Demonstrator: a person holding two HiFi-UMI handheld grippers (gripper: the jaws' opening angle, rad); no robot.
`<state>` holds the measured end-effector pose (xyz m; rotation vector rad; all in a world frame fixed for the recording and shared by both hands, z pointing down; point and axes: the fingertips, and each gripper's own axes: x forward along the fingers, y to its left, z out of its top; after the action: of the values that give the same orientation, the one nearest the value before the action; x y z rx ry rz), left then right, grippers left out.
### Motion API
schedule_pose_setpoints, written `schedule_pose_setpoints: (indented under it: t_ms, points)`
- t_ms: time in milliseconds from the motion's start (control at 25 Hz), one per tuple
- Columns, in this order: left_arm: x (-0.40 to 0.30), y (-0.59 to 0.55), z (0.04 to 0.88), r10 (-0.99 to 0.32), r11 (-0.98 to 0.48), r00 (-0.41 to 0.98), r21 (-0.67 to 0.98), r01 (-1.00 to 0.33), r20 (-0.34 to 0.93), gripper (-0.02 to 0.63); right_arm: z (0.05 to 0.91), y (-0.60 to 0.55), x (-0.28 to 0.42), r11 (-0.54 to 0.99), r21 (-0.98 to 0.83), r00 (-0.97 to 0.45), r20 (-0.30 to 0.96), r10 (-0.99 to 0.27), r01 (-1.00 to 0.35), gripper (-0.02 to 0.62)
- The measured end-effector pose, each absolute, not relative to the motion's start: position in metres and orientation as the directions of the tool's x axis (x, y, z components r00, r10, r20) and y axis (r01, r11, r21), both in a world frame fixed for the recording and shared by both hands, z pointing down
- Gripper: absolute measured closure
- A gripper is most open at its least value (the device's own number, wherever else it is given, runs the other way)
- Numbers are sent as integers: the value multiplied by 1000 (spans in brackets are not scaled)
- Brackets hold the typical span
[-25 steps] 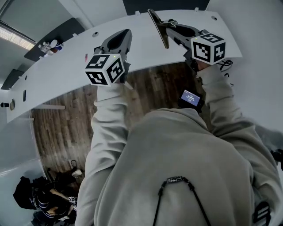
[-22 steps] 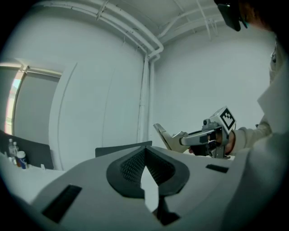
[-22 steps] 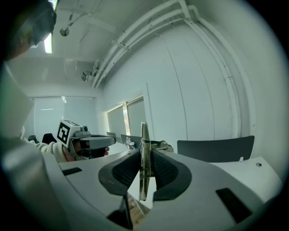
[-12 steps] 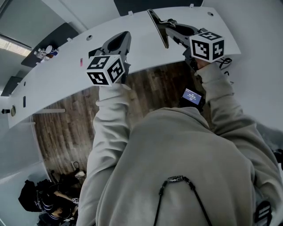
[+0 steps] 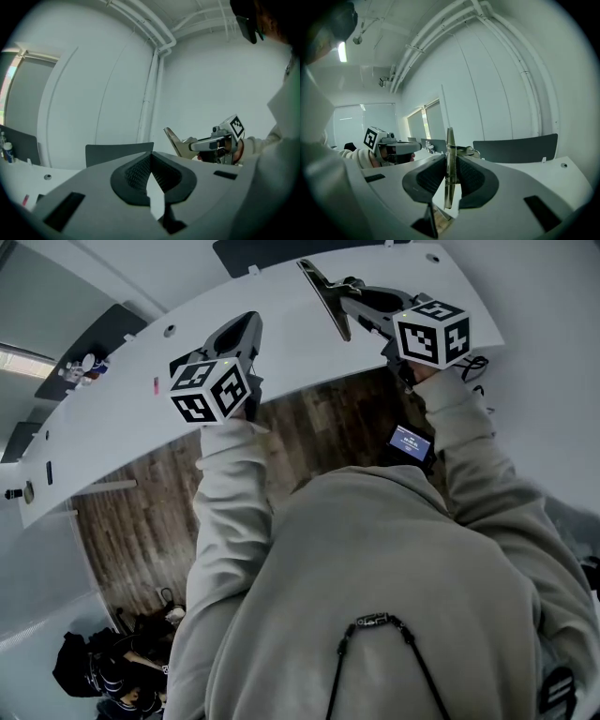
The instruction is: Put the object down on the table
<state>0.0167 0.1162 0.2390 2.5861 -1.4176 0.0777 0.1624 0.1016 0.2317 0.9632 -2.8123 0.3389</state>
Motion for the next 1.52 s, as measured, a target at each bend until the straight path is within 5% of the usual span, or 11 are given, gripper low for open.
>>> schedule_pose_setpoints:
  t_ms: [720, 1520]
  points:
    - [0, 71, 241, -830, -544, 545, 47, -838, 115, 603, 270, 73, 184, 738, -198, -762, 244, -600, -645, 505]
    - [-127, -271, 243, -780, -580, 596, 139, -803, 190, 603, 251, -266, 47, 702, -247, -735, 367, -570, -668, 505]
